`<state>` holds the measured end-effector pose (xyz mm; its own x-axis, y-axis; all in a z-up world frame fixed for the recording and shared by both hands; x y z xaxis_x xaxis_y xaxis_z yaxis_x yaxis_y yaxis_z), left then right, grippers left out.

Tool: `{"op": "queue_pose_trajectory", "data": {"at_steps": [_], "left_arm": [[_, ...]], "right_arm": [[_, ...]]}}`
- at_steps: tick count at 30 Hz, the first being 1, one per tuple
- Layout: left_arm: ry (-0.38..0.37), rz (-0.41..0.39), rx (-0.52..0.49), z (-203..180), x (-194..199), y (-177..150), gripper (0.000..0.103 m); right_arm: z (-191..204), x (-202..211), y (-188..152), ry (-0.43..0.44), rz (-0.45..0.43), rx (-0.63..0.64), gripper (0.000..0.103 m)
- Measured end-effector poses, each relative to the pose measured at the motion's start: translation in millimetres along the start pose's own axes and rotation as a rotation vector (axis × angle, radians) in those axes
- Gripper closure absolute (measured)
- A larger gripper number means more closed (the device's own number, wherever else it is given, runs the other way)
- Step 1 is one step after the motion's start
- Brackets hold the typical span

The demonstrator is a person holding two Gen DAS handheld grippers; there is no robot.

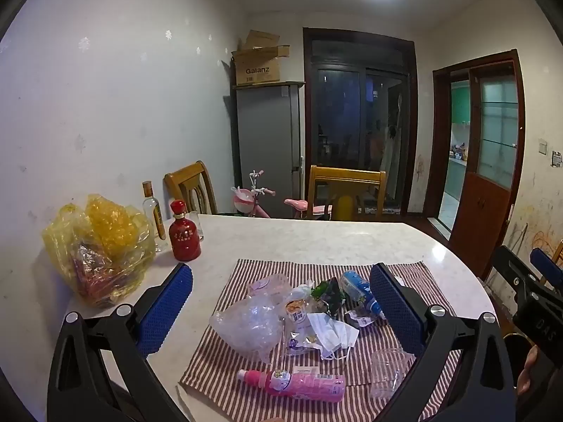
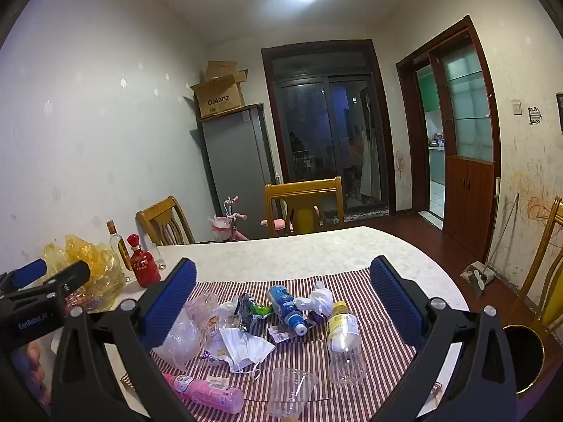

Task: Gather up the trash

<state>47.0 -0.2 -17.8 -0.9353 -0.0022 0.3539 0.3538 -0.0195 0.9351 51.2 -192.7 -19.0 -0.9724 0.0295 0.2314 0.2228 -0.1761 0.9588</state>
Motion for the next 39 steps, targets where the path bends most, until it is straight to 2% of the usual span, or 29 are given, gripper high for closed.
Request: {"op": "queue_pose_trajectory", "data": {"at_steps": [39], "left_arm": [[0.001, -0.014, -0.004, 2.2, -6.2, 1.6, 0.006]], "right_arm": [[1.4, 0.2, 2.0, -0.006, -0.001, 0.005, 0.004]]}}
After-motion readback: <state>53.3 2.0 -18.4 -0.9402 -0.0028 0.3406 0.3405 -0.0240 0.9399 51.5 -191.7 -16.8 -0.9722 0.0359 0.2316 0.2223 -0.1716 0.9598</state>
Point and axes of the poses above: each gripper's, at about its wrist camera, not at the fingertips, and x roughly against the way its jaws point, z to its left, y to its top, the point moved 5 cm from there along -x, roughly the way its jaws point
